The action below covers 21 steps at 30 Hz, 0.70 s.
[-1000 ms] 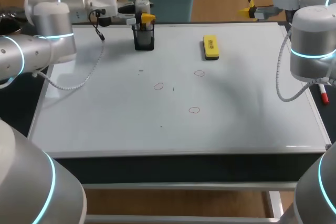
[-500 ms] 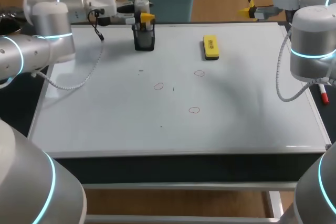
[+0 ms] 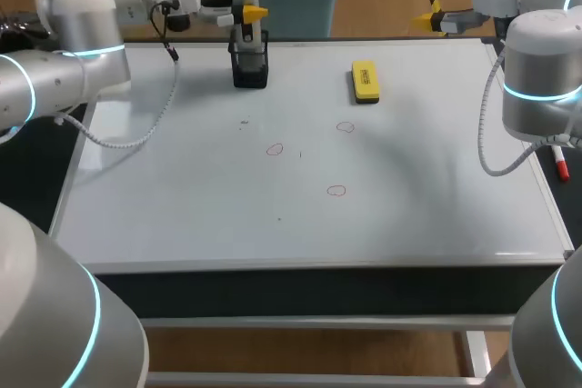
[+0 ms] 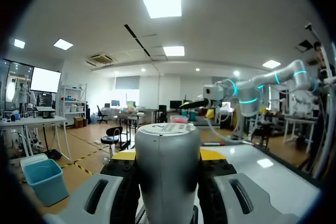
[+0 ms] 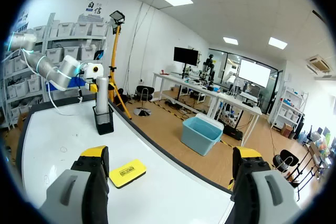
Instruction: Pick up the inspection probe, press it on each red-marked spot on the whiteboard one by one, put down the probe, pick up the eraser, and wipe off all the red marks.
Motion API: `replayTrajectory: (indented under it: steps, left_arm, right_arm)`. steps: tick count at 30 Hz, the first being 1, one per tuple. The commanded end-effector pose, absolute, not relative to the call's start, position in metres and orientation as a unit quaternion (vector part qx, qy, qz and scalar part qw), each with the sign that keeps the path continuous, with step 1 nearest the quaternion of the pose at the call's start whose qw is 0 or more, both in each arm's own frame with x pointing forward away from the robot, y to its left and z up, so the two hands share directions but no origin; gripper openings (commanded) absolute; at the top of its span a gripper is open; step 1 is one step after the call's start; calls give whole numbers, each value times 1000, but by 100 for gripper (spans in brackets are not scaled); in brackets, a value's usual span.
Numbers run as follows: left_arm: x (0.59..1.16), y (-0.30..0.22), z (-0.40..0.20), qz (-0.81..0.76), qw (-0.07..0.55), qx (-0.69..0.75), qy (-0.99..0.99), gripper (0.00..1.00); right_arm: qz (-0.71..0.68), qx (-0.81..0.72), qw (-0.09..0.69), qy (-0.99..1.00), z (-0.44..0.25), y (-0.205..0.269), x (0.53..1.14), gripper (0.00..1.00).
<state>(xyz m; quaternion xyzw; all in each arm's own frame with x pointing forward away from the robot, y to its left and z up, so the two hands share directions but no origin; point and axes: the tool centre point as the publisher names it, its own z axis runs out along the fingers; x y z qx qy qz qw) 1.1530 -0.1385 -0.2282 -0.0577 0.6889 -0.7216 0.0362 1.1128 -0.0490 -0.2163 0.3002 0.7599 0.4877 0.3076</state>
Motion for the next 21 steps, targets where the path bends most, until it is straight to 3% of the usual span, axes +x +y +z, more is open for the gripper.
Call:
replayTrajectory:
  steps: [1, 21]
  left_arm:
    - [1140, -137, -201, -714, 52, -73, 695, 0]
    - [1102, -107, -128, -716, 104, -80, 686, 0]
  right_arm:
    - [487, 300, 307, 760, -216, -49, 1113, 100]
    - [487, 300, 307, 760, -216, -49, 1113, 100]
